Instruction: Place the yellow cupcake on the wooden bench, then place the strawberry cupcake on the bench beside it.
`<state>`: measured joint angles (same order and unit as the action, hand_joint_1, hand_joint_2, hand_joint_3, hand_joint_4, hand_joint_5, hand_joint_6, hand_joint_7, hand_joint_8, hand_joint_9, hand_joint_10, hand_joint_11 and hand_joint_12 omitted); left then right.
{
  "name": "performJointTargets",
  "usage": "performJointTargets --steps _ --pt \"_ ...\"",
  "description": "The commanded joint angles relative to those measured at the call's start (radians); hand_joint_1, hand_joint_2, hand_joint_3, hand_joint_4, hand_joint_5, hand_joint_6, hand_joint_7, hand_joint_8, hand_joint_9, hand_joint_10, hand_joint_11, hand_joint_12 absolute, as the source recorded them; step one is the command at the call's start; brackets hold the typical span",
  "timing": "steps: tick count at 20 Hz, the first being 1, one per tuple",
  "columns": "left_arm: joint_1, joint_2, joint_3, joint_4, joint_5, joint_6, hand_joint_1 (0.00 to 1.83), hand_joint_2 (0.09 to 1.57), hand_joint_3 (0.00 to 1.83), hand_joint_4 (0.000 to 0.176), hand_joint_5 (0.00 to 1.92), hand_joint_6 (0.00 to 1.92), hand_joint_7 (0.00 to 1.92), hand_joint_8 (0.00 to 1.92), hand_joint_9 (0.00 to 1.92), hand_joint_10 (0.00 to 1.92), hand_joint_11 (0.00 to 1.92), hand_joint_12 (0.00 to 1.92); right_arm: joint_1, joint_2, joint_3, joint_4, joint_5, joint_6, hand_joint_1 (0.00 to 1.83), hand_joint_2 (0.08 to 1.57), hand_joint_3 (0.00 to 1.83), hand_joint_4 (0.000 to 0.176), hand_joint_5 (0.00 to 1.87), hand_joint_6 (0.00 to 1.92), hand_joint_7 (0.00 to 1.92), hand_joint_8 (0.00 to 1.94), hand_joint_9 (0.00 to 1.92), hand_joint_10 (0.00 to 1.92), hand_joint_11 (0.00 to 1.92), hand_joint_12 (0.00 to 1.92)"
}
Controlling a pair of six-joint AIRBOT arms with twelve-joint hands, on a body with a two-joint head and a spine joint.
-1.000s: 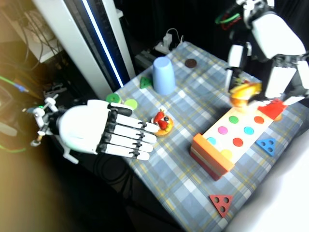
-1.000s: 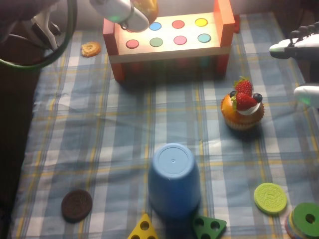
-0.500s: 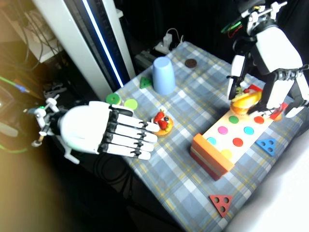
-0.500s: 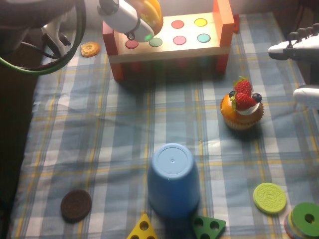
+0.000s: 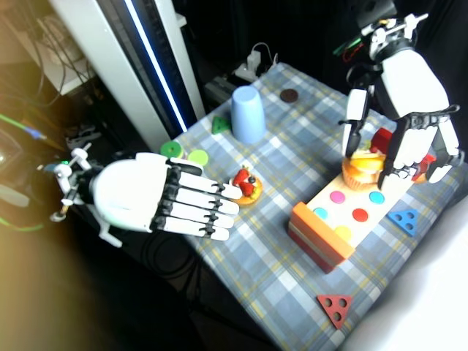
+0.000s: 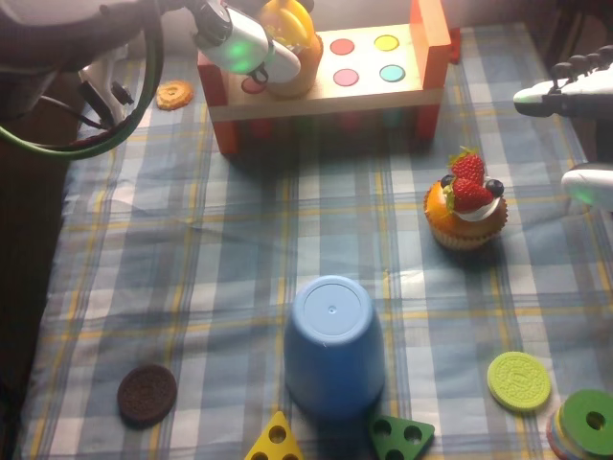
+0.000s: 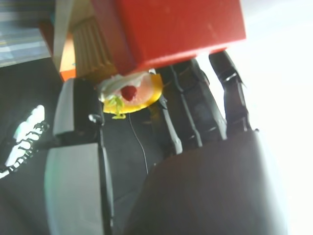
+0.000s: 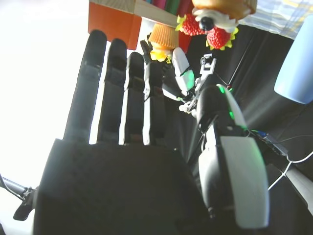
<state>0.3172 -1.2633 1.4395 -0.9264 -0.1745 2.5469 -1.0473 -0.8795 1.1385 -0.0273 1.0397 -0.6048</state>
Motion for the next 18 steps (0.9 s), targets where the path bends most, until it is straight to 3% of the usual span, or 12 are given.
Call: performJointTargets --steps 1,3,4,5,6,9,10,11,12,15,17,18 --pt "-0.005 0.01 -0.005 0.008 -0.093 0.0 0.94 1.06 0.0 0.104 0.48 0.0 0.52 0.0 0.54 0.0 0.0 0.65 0.009 -0.004 0.004 0.023 0.116 0.01 0.41 1.31 0.0 0.0 0.46 0.01 0.52 0.0 0.55 0.0 0.48 0.25" --pt "-0.005 0.025 -0.028 0.019 -0.11 -0.001 0.92 0.97 0.0 0.168 0.26 0.0 0.31 0.0 0.33 0.0 0.0 0.38 0.009 -0.003 0.004 0.023 0.116 0.013 0.42 1.31 0.0 0.0 0.47 0.01 0.52 0.0 0.55 0.0 0.47 0.25" --pt "-0.005 0.035 -0.044 0.034 -0.123 -0.006 0.93 0.93 0.0 0.174 0.19 0.0 0.23 0.0 0.24 0.0 0.0 0.27 0.009 -0.003 0.004 0.024 0.116 0.014 0.4 1.31 0.0 0.0 0.46 0.0 0.52 0.0 0.55 0.0 0.48 0.25" --pt "-0.002 0.047 -0.062 0.057 -0.139 -0.026 0.93 0.9 0.0 0.176 0.06 0.0 0.08 0.0 0.11 0.0 0.0 0.05 0.009 -0.003 0.004 0.024 0.117 0.016 0.39 1.31 0.0 0.0 0.47 0.0 0.52 0.0 0.55 0.0 0.47 0.24" --pt "0.004 0.067 -0.087 0.111 -0.166 -0.099 0.94 0.86 0.0 0.176 0.02 0.0 0.02 0.0 0.04 0.0 0.0 0.01 0.009 -0.003 0.004 0.023 0.117 0.016 0.42 1.3 0.0 0.0 0.47 0.0 0.52 0.0 0.54 0.0 0.46 0.23" --pt "0.028 0.115 -0.142 0.238 -0.233 -0.272 0.82 0.82 0.0 0.176 0.0 0.0 0.0 0.0 0.0 0.0 0.0 0.0 0.013 -0.004 0.005 0.02 0.118 0.016 0.48 1.27 0.0 0.0 0.46 0.0 0.49 0.0 0.51 0.0 0.45 0.23" --pt "0.053 0.159 -0.197 0.327 -0.296 -0.388 0.79 0.81 0.0 0.176 0.0 0.0 0.0 0.0 0.0 0.0 0.0 0.0 0.024 -0.007 0.006 0.01 0.118 0.016 0.49 1.25 0.0 0.0 0.44 0.0 0.47 0.0 0.49 0.0 0.43 0.23" --pt "0.081 0.201 -0.246 0.39 -0.352 -0.471 0.59 0.82 0.0 0.176 0.0 0.0 0.0 0.0 0.0 0.0 0.0 0.0 0.036 -0.012 0.009 -0.001 0.117 0.016 0.54 1.19 0.0 0.0 0.43 0.0 0.46 0.0 0.46 0.0 0.36 0.3" --pt "0.103 0.234 -0.284 0.426 -0.397 -0.52 0.54 0.81 0.0 0.176 0.0 0.0 0.0 0.0 0.0 0.0 0.0 0.0 0.046 -0.016 0.011 -0.012 0.113 0.016 0.59 1.15 0.0 0.0 0.43 0.0 0.46 0.0 0.45 0.0 0.3 0.4" --pt "0.241 0.38 -0.462 0.525 -0.6 -0.639 0.91 0.75 0.0 0.176 0.0 0.0 0.0 0.0 0.0 0.0 0.0 0.0 0.107 -0.032 0.025 -0.087 0.054 0.025 0.74 1.05 0.0 0.0 0.45 0.0 0.5 0.0 0.51 0.0 0.28 0.57" --pt "0.353 0.478 -0.562 0.571 -0.724 -0.727 0.89 0.75 0.0 0.176 0.0 0.0 0.0 0.0 0.0 0.0 0.0 0.0 0.156 -0.059 0.057 -0.16 -0.005 0.081 0.77 1.03 0.0 0.0 0.45 0.0 0.51 0.0 0.51 0.0 0.2 0.71" --pt "0.389 0.505 -0.587 0.581 -0.761 -0.763 0.79 0.77 0.0 0.176 0.0 0.0 0.0 0.0 0.0 0.0 0.0 0.0 0.168 -0.068 0.067 -0.178 -0.022 0.1 0.77 1.02 0.0 0.006 0.45 0.0 0.52 0.0 0.54 0.0 0.17 0.76"
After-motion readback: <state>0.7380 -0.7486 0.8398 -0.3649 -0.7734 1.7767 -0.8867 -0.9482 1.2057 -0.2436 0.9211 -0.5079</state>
